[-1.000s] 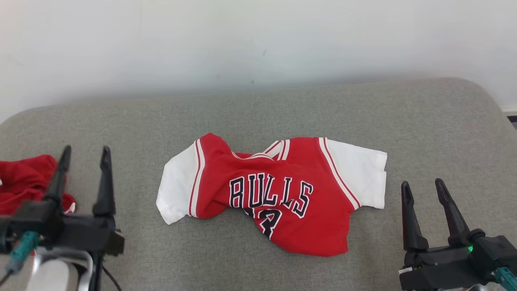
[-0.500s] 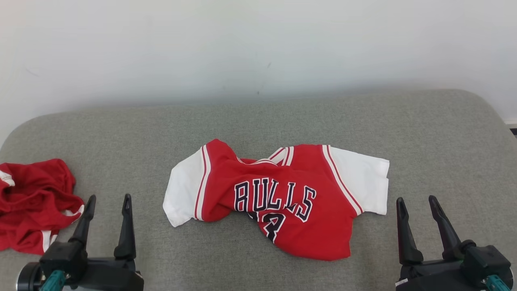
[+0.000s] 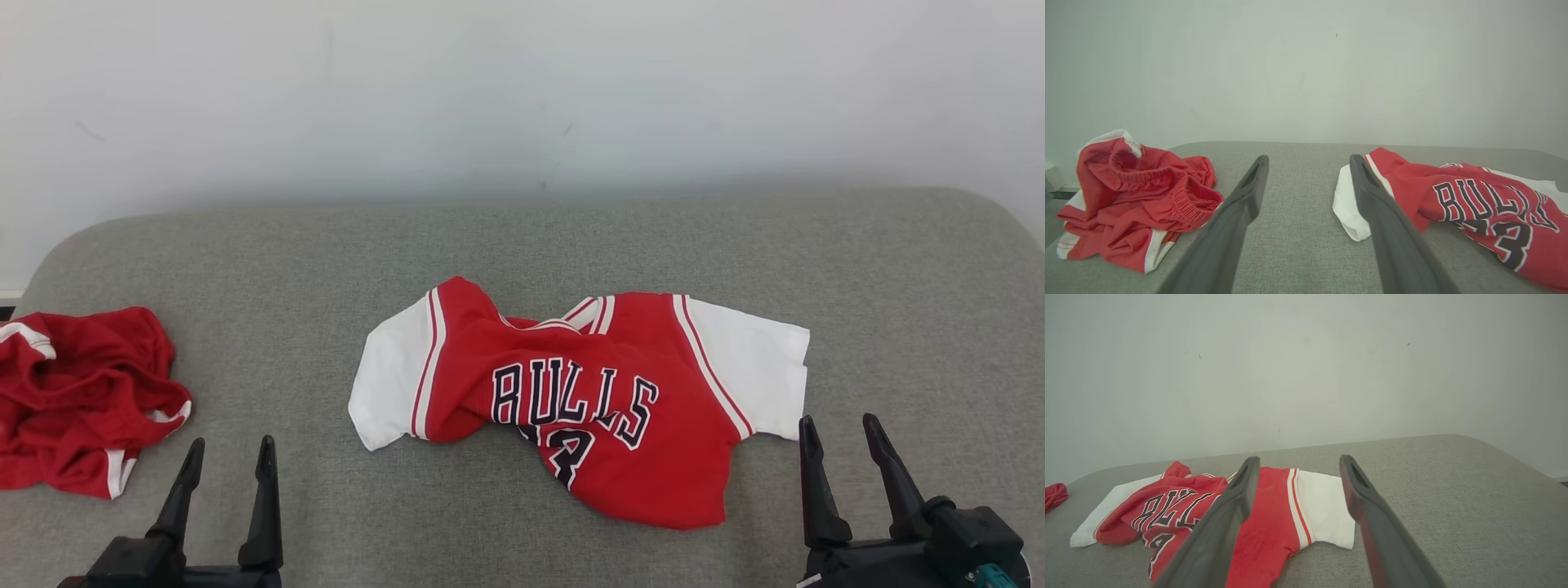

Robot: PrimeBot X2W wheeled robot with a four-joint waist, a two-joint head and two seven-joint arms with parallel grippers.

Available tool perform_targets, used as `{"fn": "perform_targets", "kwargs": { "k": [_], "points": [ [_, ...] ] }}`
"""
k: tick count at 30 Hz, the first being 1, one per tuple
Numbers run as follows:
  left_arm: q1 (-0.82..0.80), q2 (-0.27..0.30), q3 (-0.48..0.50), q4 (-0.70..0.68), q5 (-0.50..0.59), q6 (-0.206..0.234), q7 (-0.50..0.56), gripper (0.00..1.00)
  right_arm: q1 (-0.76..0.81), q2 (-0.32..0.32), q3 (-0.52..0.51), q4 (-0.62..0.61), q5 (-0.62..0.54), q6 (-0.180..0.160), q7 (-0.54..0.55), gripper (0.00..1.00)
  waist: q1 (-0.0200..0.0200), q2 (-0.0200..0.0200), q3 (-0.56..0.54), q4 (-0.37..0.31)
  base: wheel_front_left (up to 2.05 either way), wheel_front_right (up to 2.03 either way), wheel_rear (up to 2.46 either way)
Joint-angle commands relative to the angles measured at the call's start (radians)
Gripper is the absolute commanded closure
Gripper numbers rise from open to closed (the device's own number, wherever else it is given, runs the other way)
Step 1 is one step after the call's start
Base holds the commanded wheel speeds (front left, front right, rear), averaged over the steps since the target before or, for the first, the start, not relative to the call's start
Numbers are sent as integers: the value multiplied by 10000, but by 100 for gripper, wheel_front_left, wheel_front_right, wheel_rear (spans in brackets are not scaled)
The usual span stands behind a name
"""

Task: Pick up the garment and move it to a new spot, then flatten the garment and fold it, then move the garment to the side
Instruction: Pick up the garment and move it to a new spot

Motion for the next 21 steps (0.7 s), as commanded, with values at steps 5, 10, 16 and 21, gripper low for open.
{"fn": "perform_targets", "kwargs": {
  "k": [5,10,16,21],
  "points": [
    [335,-242,384,-163,230,-275,-32,0,2,36,1,166,73,-22,-69,0,0,0,-8,40,0,0,0],
    [421,-438,632,-76,495,-509,-32,0,12,55,41,279,104,-22,-78,0,0,0,32,25,0,0,0],
    [421,-704,921,5,726,-657,-32,0,-26,50,25,381,151,-22,-90,0,0,0,56,-11,0,0,0],
    [436,-874,1075,55,894,-773,-33,0,-28,51,19,429,170,-22,-89,0,0,0,74,-5,0,0,0]
  ]
}}
